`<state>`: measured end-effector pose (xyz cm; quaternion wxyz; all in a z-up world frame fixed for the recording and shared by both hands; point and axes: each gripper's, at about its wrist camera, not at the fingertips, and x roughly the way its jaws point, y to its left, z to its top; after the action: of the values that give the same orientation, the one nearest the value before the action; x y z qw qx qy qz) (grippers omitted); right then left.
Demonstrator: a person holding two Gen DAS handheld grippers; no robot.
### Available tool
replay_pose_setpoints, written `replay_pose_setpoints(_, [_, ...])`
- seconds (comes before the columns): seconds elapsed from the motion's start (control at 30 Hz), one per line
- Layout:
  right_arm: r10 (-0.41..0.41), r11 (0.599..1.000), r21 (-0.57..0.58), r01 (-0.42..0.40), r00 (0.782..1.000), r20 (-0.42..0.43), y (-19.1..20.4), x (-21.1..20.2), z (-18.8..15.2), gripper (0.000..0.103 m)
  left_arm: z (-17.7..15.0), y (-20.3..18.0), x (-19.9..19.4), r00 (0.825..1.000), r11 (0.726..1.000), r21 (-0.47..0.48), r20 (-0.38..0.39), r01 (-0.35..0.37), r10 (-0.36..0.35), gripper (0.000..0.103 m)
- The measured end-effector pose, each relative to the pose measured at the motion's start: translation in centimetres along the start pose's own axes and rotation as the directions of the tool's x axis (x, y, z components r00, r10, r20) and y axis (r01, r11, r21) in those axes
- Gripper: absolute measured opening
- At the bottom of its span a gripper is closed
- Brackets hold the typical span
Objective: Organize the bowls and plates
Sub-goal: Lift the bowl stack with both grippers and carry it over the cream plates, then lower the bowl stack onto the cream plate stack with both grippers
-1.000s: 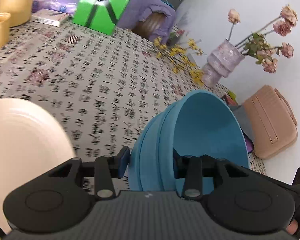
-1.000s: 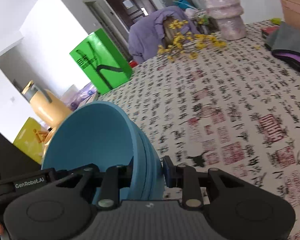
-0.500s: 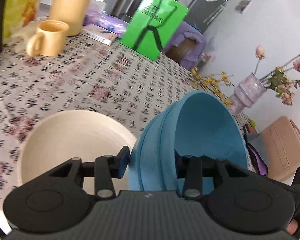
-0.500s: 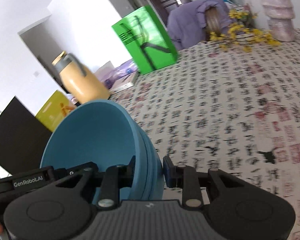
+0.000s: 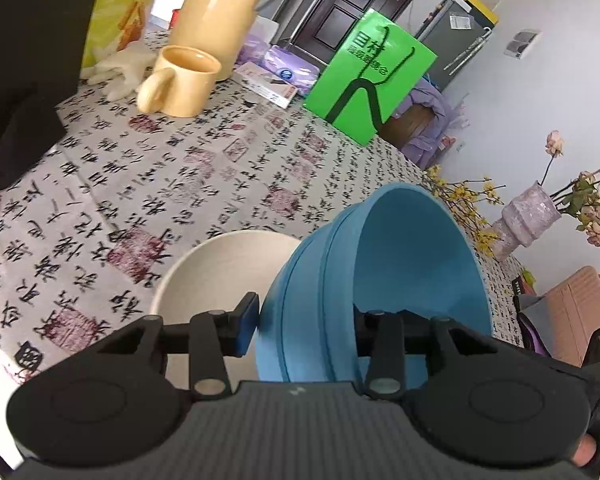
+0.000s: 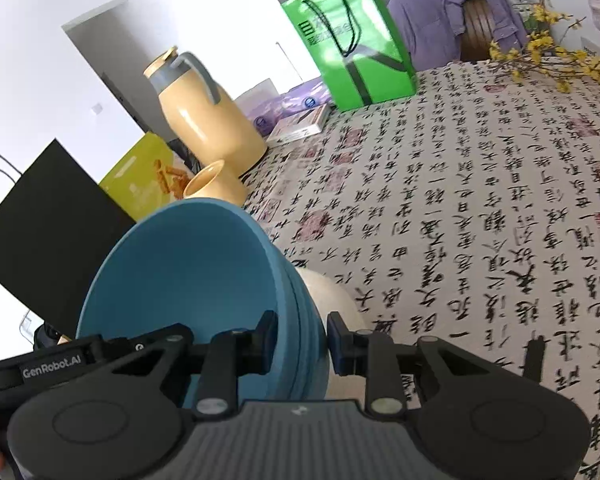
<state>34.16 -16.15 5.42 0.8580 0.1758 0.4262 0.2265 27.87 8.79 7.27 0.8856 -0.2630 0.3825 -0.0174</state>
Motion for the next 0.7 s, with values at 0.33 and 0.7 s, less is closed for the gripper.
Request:
replay_pose_setpoints(0.33, [-0.001, 1.0, -0.007, 0.001, 0.999, -0.035, 1.6, 1.3, -0.9, 0.027, -0.1, 2.1, -0.7, 1.0, 1.0, -0.022, 0.0, -0.006, 0.006, 0.041])
replay_pose_setpoints(0.7, [-0.011, 1.0, 0.01, 0.012, 0.997, -0.073, 1.5, 2.7, -1.1, 0.028, -0.2, 3.1, -0.1, 1.0, 0.999, -0.032, -0.02, -0.011, 0.01, 0.041])
